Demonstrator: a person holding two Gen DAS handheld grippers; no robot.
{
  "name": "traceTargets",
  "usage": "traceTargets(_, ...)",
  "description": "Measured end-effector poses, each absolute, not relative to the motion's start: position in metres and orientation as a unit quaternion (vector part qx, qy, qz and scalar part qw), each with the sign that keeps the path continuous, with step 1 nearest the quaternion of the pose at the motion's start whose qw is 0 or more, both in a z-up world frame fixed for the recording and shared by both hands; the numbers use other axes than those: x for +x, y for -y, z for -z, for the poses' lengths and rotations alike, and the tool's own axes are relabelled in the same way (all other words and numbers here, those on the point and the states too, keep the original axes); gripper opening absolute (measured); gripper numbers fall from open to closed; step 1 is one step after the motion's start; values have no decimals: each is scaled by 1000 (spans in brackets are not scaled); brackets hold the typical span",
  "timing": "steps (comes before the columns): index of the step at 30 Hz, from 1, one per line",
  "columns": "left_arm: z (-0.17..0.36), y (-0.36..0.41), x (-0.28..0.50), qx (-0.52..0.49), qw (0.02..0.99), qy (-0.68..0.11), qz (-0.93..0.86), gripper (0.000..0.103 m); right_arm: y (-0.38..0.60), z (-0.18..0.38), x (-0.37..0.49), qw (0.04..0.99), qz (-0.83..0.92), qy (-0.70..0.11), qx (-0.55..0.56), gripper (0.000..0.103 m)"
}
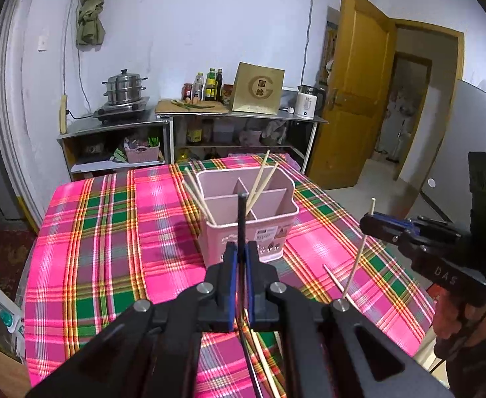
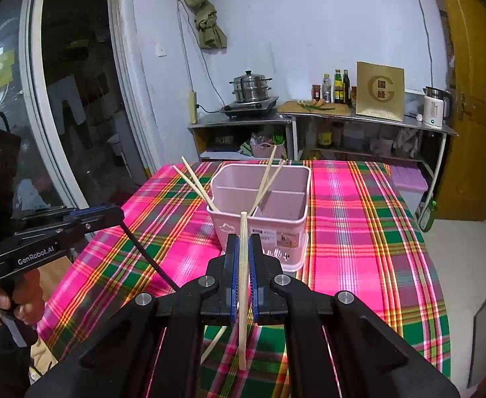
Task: Organize utensils
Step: 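Lift both held chopsticks and carry them over the pink basket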
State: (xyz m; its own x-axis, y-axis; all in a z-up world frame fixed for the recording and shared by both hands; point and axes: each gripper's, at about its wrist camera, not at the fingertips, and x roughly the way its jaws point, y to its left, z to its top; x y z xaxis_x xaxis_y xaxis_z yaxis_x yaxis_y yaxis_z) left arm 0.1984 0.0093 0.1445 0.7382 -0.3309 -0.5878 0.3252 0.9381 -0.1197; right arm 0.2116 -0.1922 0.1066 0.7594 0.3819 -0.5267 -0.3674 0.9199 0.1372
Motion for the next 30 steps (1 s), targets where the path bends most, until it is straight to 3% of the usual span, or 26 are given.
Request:
traceTargets(22, -225, 0, 275, -20, 942, -286, 175, 5, 174, -180, 284, 951, -214, -220, 26, 5)
traceTargets(30, -230, 3, 305, -15, 944, -285, 168, 5, 167, -187, 319, 954, -210, -210, 38, 5)
